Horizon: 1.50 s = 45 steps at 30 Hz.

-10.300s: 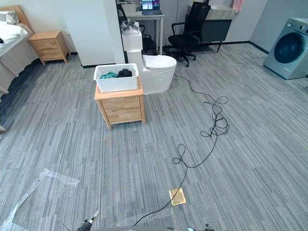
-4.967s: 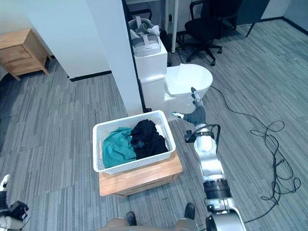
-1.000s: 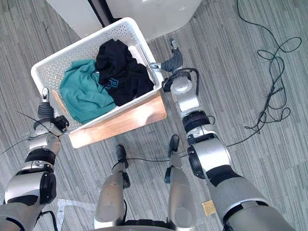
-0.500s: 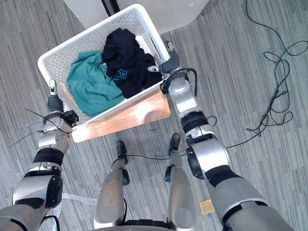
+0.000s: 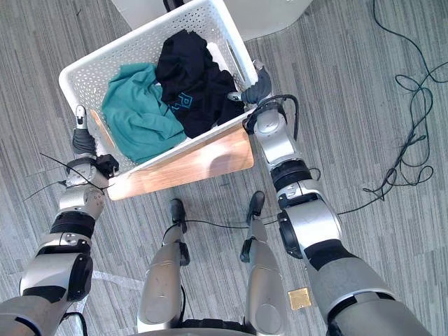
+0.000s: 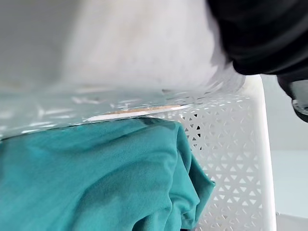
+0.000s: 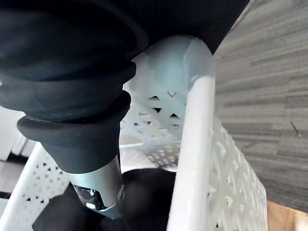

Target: Pick up the laundry basket with both hands and put the clothes into the washing machine.

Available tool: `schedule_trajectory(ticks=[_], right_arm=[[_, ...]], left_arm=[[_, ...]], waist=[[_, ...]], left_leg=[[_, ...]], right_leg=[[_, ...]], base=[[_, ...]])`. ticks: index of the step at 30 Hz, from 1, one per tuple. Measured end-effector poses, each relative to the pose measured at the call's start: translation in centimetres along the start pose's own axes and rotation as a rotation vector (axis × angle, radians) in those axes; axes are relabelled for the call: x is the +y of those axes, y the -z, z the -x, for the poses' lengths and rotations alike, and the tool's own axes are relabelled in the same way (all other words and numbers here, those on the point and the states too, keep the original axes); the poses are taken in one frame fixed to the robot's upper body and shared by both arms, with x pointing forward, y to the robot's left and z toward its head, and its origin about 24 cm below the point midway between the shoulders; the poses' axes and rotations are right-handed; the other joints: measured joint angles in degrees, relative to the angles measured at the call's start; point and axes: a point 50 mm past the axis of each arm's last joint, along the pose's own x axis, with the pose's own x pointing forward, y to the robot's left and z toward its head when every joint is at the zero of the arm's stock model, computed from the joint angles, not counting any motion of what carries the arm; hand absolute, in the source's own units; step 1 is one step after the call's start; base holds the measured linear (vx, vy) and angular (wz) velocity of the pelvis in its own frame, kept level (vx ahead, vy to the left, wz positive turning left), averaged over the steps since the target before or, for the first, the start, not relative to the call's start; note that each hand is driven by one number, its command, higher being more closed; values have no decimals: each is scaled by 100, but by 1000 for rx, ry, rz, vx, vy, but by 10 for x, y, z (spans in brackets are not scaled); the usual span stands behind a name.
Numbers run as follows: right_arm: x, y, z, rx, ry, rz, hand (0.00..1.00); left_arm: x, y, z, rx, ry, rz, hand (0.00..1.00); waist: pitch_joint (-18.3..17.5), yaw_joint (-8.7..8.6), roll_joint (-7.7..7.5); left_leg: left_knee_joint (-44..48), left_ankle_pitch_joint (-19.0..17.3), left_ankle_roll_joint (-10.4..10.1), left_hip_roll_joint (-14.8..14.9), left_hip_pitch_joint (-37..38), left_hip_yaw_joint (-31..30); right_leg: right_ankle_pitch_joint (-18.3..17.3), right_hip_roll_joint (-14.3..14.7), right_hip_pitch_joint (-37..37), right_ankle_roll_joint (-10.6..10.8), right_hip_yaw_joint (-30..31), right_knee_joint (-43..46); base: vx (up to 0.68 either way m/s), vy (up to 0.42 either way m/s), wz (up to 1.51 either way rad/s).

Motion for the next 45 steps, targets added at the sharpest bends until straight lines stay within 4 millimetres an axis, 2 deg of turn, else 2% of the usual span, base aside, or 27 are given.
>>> schedule_trajectory(ticks=[6,12,19,21,27,32,35,40,42,45], right_arm=[[-6,7,-1,14,-7,58,100],[-5,16,0,47,-22,87,100],[1,46,10,133,-48,67,100],[5,56,15,156,-67,59,100],[33,106,43,324,-176,-38,100],[56,129,68,397,-260,-107,100],[70,149,90,470,-304,-139,100],[88,167,118,531,-374,-149,100],[98,173,137,543,-423,-160,100],[103,172,150,522,-433,-197,100]], left_arm=[[11,0,-1,-1,-13,-68,100],[10,10,0,39,18,-148,100],[5,28,8,82,91,-242,100],[7,39,12,123,107,-265,100],[28,92,38,323,133,-329,100],[54,123,64,450,94,-307,100],[69,145,86,544,72,-294,100],[90,161,108,630,16,-257,100],[104,166,118,661,-21,-238,100],[114,168,124,674,-46,-226,100]], waist=[[-14,-6,30],[-47,-3,91],[-63,-13,117],[-101,-15,184],[-336,-18,429],[-425,-29,440],[-702,-26,457],[-1037,-29,470],[-1272,-43,464],[-1487,-57,464]], left_leg=[[-44,29,9,-16,27,66],[-45,29,9,-29,109,129],[-45,28,10,-66,327,147],[-49,28,10,-79,399,153],[-249,29,12,-87,906,263],[-368,28,10,-91,1294,378],[-456,26,8,-94,1394,392],[-548,25,4,-69,1588,390],[-549,-9,-39,-29,1709,431],[-514,-50,-91,33,1791,499]], right_leg=[[22,-1,-41,-29,51,2],[24,-4,-24,-32,138,40],[24,-32,163,-35,177,61],[22,-44,211,-33,194,80],[-112,-33,562,-13,233,144],[-168,-16,834,0,301,159],[-217,-13,917,22,276,135],[-235,15,1173,8,200,-16],[-235,56,1332,8,197,-123],[-244,125,1397,-1,233,-146]], base=[[-6,7,-3],[-14,9,-6],[0,0,0],[-22,22,-3],[6,15,-4],[30,22,-9],[65,32,2],[53,17,4],[51,15,-4],[44,1,-11]])
